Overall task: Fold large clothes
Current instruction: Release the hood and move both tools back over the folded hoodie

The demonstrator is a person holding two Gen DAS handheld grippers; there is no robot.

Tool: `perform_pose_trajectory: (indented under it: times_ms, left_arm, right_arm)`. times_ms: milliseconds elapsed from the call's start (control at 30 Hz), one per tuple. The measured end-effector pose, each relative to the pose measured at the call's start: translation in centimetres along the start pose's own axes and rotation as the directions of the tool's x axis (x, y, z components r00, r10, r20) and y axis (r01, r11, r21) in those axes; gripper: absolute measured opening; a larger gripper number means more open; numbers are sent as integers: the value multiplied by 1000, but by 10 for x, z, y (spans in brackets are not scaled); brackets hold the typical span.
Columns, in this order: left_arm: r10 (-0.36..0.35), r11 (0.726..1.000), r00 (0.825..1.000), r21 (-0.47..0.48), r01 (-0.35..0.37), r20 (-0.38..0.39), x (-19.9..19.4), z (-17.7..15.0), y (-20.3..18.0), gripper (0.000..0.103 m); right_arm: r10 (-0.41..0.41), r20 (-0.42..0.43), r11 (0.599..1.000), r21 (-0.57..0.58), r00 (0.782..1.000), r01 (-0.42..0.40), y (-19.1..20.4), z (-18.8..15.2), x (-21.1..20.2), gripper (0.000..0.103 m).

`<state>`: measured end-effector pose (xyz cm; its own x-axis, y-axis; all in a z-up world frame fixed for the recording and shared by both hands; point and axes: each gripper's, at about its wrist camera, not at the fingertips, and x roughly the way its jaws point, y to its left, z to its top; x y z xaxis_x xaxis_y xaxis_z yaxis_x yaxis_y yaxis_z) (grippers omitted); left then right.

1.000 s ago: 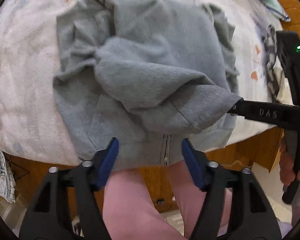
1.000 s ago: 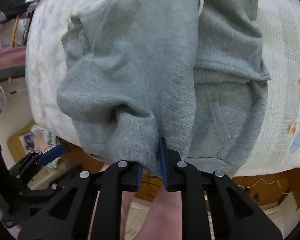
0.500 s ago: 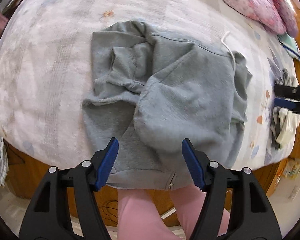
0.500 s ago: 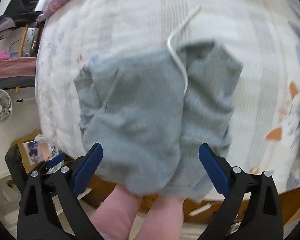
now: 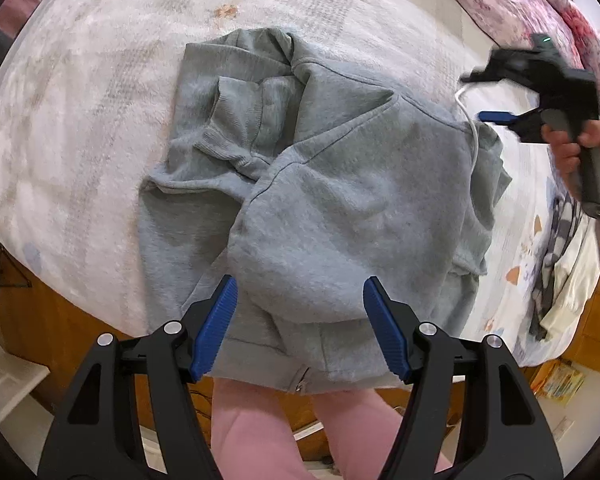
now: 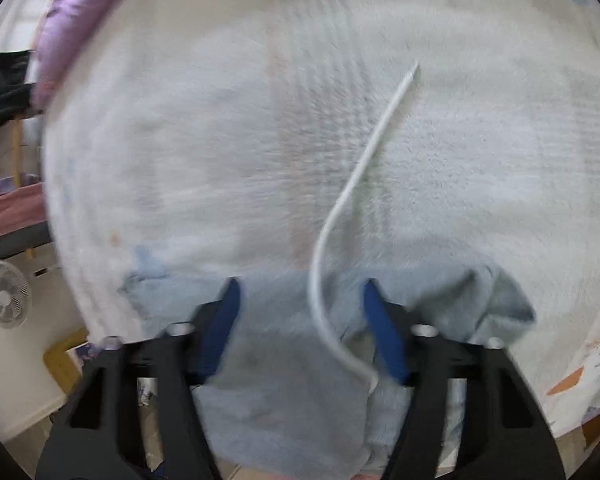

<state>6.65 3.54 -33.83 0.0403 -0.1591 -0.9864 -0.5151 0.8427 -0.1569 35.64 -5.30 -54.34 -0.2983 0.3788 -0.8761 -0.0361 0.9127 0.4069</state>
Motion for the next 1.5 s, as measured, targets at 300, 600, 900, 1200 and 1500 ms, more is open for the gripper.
perform_pose_trajectory:
  times_ms: [300, 600, 900, 1200, 1500]
  left_arm:
    - [33, 998, 998, -50, -30, 62, -15, 30, 10, 67]
    - [67, 998, 996, -10, -67, 51, -13, 45, 19, 67]
    - [58, 998, 998, 27, -58, -2, -3, 40, 20, 68]
    - [22, 1000, 1000, 21, -22, -5, 1, 54, 34, 76]
    - [10, 1000, 1000, 25, -10, 7, 25, 120, 36, 76]
  right_arm:
    - [168, 95, 985, 14, 981, -170, -7, -34, -38, 5]
    - [168, 58, 980, -119, 984, -160, -12, -171, -91, 6]
    - [-45, -341, 990, 114, 939, 89, -75, -272, 21, 66]
    - [-51, -140, 989, 128, 989, 70, -52, -234, -24, 90]
    - [-21, 62, 988, 153, 998, 11, -61, -145, -57, 90]
